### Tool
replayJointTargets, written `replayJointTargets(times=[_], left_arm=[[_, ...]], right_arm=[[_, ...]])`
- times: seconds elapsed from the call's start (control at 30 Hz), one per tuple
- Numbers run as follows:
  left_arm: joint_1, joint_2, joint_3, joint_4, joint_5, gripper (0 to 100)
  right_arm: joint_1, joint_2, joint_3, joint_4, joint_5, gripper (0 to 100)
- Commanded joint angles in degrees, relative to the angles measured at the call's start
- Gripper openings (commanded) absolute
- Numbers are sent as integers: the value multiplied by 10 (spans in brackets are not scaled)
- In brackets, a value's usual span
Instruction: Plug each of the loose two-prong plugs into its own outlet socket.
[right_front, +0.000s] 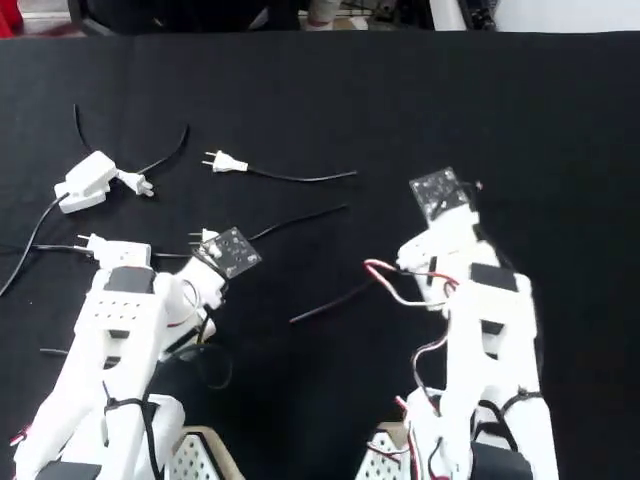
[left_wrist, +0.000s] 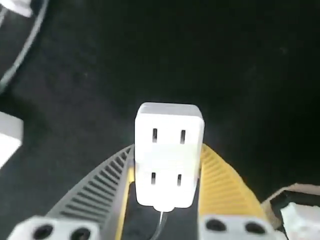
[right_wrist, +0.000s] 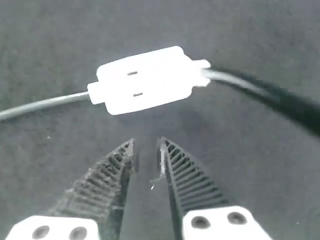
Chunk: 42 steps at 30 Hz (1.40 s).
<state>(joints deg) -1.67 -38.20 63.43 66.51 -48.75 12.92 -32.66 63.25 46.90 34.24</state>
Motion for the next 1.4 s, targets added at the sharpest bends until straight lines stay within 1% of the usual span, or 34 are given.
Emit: replayJointTargets(times=[0.0, 0.07, 0.23, 0.3, 0.37, 0.47, 0.53, 0.67, 0.8, 0.9, 1.03, 1.23, 1.37], left_arm=[[2, -11, 0, -3, -4, 137], [2, -11, 1, 1, -4, 137], [7, -12, 30, -7, -5, 137], [3, -12, 48, -33, -4, 137], [2, -12, 64, -54, -4, 137], [2, -12, 65, -53, -4, 137], [2, -12, 65, -53, -4, 137], [2, -12, 65, -53, -4, 137], [2, -12, 66, -53, -3, 137], [1, -12, 66, -54, -3, 137], [1, -12, 67, -54, -3, 137], [1, -12, 67, -53, -3, 137], [1, -12, 66, -55, -4, 137]], right_arm=[[-55, -15, -18, 112, 7, 74], [-105, -15, -30, 150, 5, 74], [-205, -11, -60, 151, -47, 74], [-229, -10, -67, 139, -59, 74], [-229, -9, -58, 89, -62, 74], [-202, 11, -23, -22, -57, 74], [-185, 44, -15, -76, -58, 74], [-135, 134, -42, -120, -57, 74], [-72, 208, -100, -106, -12, 72], [-35, 241, -148, -89, 14, 44], [8, 275, -207, -86, 41, 44], [70, 325, -298, -78, 52, 44], [82, 345, -354, -9, 53, 45]])
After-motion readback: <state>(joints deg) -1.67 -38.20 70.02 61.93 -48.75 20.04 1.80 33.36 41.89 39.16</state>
